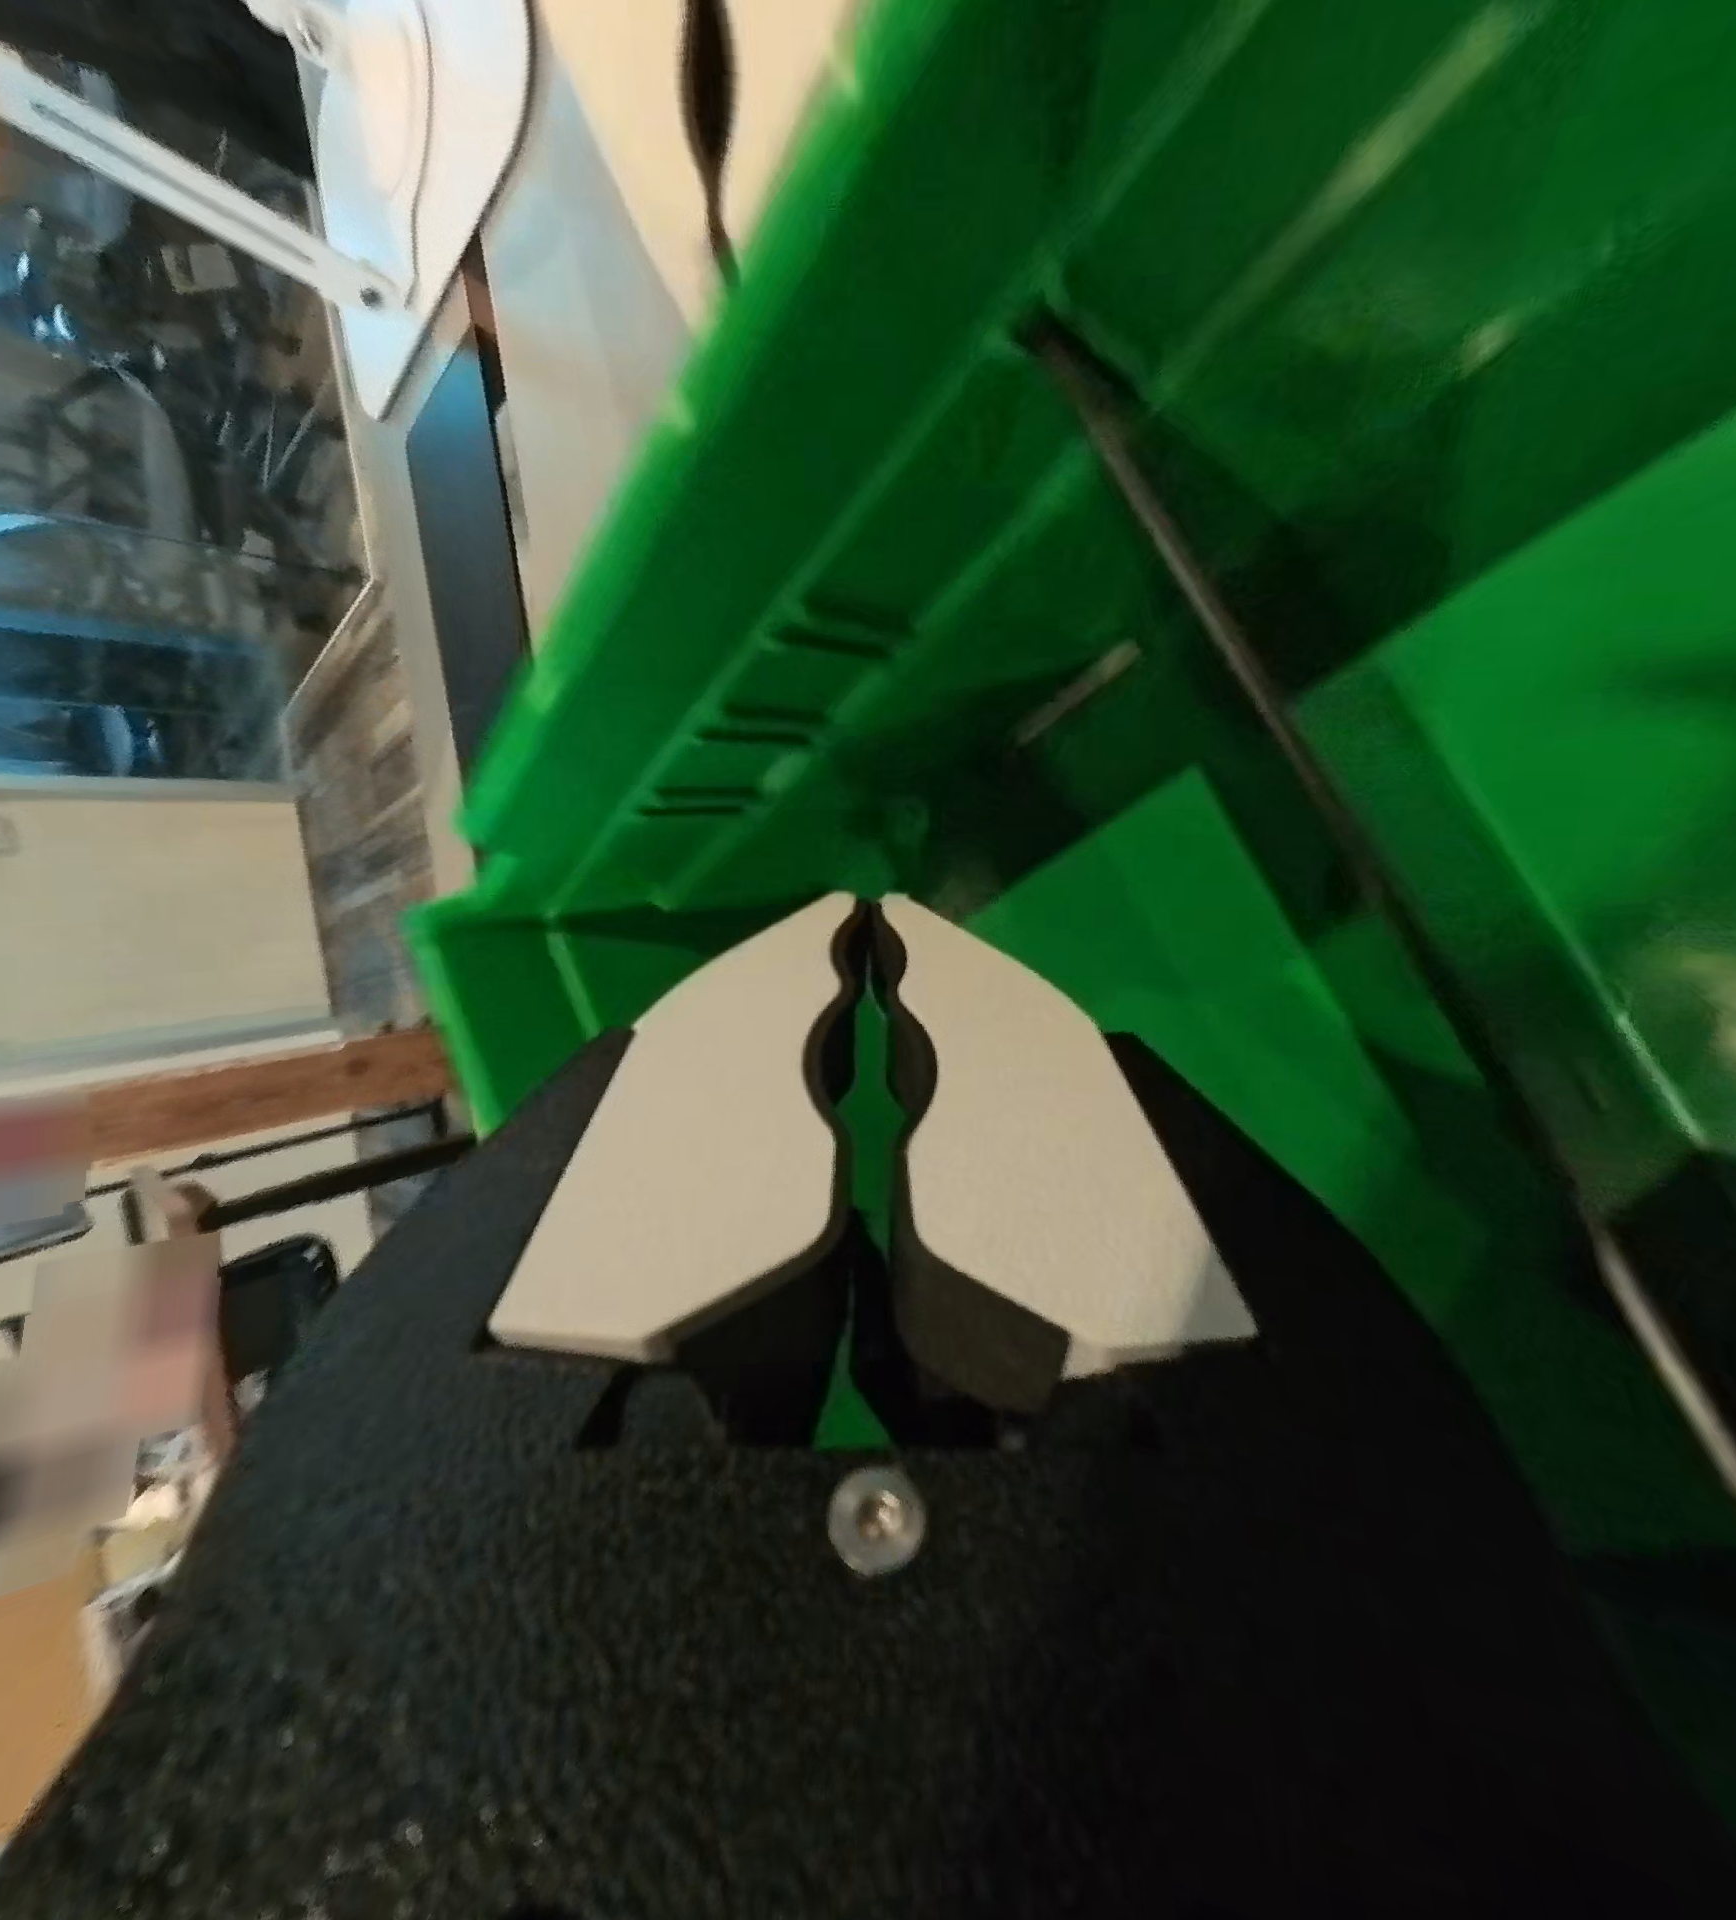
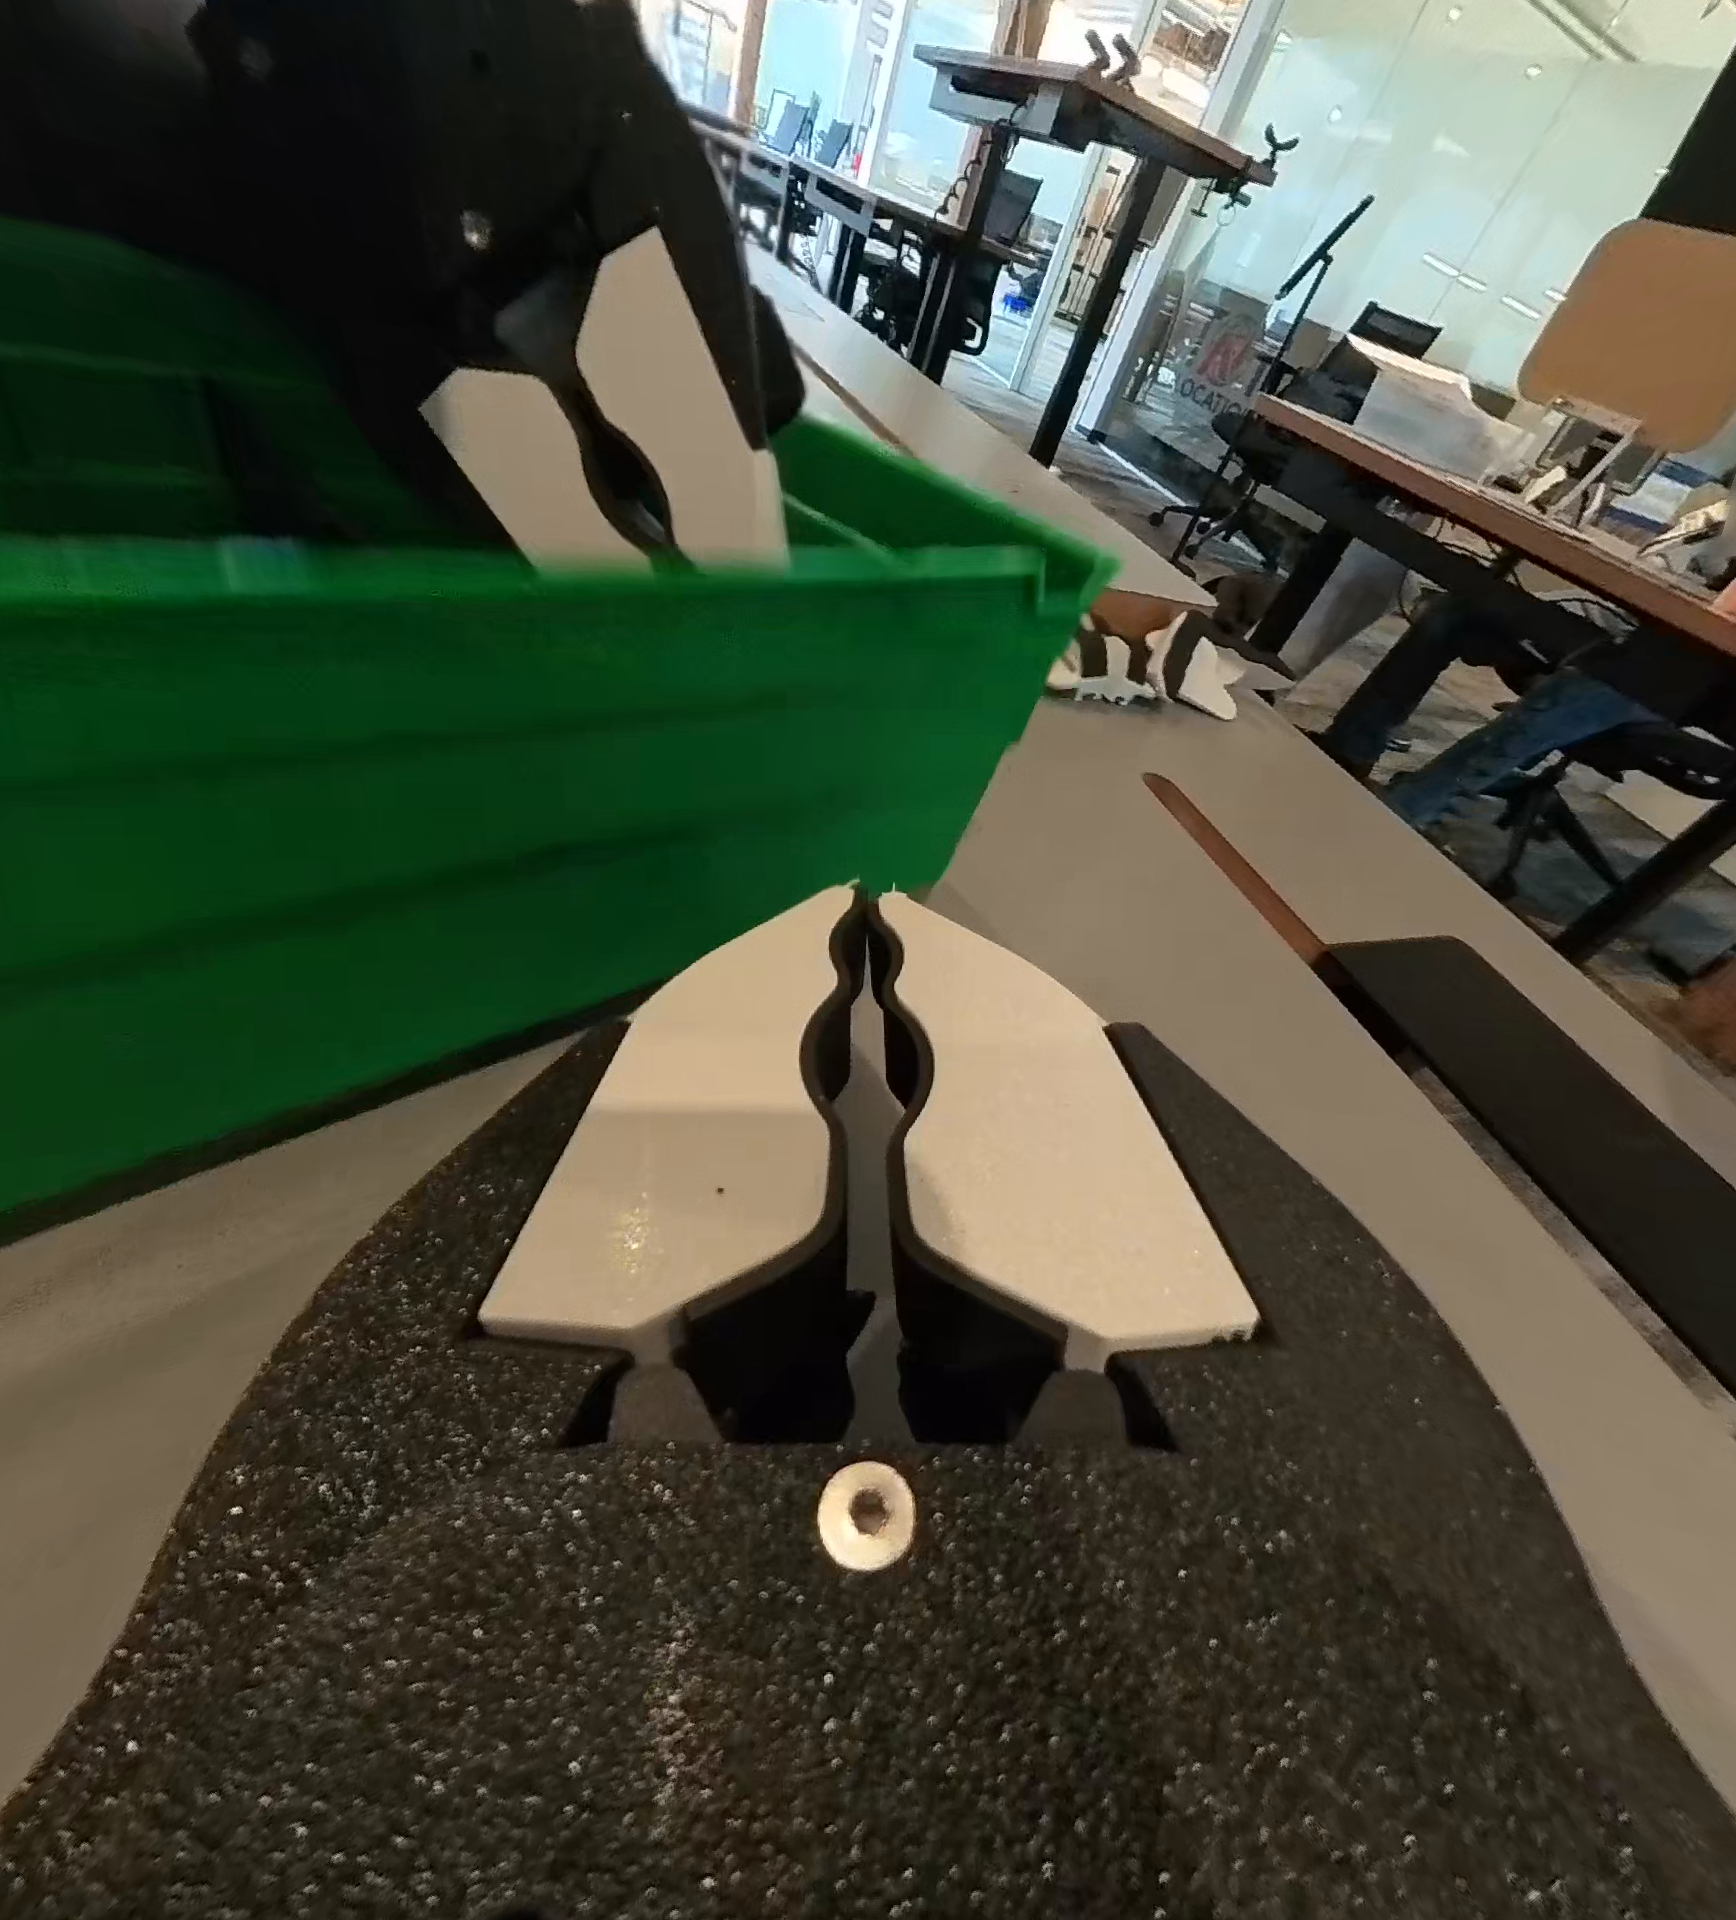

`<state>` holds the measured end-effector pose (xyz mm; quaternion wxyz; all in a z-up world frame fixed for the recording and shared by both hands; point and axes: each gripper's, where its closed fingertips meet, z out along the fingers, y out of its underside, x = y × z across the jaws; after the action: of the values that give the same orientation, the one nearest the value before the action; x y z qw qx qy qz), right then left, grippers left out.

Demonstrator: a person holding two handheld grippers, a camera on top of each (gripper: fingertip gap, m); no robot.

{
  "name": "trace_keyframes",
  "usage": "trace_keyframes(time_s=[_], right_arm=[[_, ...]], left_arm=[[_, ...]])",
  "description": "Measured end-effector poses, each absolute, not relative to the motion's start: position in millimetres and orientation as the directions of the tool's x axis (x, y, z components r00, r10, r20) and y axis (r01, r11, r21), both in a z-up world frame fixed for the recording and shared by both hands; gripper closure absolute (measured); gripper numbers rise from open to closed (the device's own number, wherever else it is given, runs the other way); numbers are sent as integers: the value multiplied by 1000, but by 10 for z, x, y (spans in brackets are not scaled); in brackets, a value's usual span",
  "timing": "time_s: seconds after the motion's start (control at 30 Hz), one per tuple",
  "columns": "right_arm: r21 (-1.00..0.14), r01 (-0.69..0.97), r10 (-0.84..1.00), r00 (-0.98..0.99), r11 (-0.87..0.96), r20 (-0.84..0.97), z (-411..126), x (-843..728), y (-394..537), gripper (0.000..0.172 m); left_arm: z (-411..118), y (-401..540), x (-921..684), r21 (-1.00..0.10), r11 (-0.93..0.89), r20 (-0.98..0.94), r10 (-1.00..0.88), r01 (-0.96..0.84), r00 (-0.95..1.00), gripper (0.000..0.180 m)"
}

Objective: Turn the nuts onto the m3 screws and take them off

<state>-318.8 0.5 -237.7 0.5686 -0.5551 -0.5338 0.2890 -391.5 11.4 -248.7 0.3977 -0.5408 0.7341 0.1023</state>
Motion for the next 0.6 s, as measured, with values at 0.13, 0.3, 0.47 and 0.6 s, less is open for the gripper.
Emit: trace_keyframes(time_s=[0.13, 0.3, 0.47, 0.6], right_arm=[[-939, 260, 924, 251, 223, 289, -2379, -3216, -19, 172], [-931, 277, 916, 256, 237, 309, -2408, -3210, 5, 172], [-935, 264, 913, 271, 235, 306, -2394, -3180, 37, 172], [-933, 256, 906, 277, 252, 320, -2372, -3171, 42, 172]], left_arm=[[-2444, 94, -4095, -283, 384, -749, -661, -879, -47, 180], [-2436, 74, -4058, -288, 378, -738, -673, -880, -47, 180], [-2471, 53, -3914, -297, 387, -687, -722, -873, -87, 180], [-2443, 48, -3881, -372, 333, -602, -797, -866, -48, 180]])
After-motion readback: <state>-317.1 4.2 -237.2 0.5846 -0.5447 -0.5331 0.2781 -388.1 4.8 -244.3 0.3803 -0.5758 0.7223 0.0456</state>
